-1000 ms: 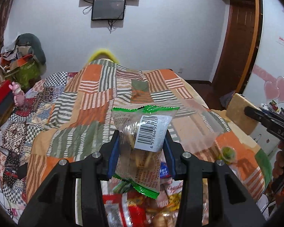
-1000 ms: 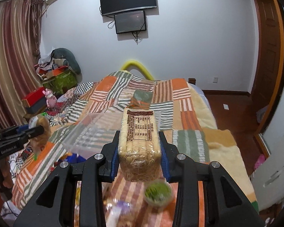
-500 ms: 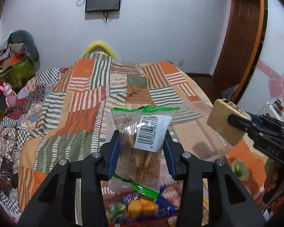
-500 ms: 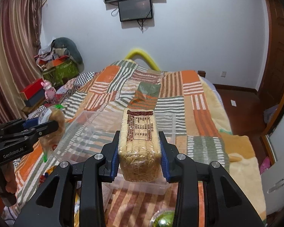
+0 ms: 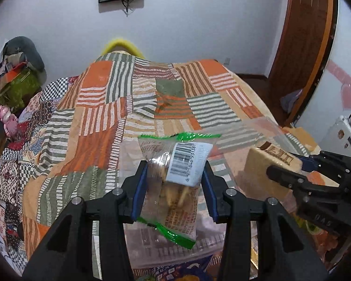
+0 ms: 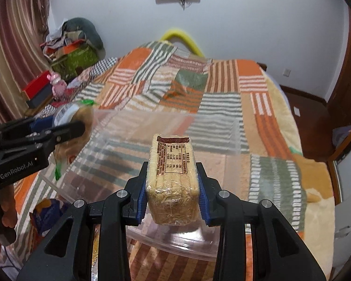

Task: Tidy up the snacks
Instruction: 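Carry the loaf into the clear box with the right tool while the left drops the biscuit bag in, then grasp the long wrapped bread with the right tool while the left grasps the red chip bag, then place the long bread in the box with the right tool while the left drops the red bag in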

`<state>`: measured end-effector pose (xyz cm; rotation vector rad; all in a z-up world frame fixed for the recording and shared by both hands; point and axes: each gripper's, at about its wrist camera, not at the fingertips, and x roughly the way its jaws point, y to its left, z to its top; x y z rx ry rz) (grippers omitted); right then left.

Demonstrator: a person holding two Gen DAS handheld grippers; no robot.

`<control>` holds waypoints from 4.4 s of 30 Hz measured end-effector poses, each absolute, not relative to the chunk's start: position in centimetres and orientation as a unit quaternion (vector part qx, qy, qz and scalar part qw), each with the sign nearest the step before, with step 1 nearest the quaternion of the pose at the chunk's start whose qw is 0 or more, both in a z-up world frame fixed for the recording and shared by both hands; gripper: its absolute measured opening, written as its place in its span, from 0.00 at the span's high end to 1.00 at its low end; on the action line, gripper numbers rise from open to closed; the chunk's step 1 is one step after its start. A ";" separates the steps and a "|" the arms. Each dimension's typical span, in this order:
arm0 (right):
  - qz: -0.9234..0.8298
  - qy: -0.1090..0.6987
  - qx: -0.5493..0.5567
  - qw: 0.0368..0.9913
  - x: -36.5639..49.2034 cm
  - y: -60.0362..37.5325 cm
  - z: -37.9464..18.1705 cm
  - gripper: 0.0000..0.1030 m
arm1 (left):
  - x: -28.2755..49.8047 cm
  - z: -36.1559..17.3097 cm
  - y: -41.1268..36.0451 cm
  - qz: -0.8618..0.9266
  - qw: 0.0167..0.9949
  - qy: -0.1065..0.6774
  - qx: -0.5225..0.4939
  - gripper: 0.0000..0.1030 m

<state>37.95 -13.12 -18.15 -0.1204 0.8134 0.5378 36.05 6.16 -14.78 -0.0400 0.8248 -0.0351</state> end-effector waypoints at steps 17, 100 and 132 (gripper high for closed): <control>0.264 0.347 -0.061 0.898 34.2 -16.2 -14.6 0.59 | 29.6 -10.7 6.9 -0.030 0.929 0.368 -0.024 0.42; 0.240 0.324 -0.005 0.915 26.1 -20.0 -14.3 0.58 | 18.7 -11.2 9.9 -0.004 0.933 0.346 -0.093 0.36; 0.285 0.400 -0.073 0.868 38.2 -10.0 -17.0 0.58 | 34.0 -14.5 7.9 -0.046 0.909 0.411 -0.059 0.36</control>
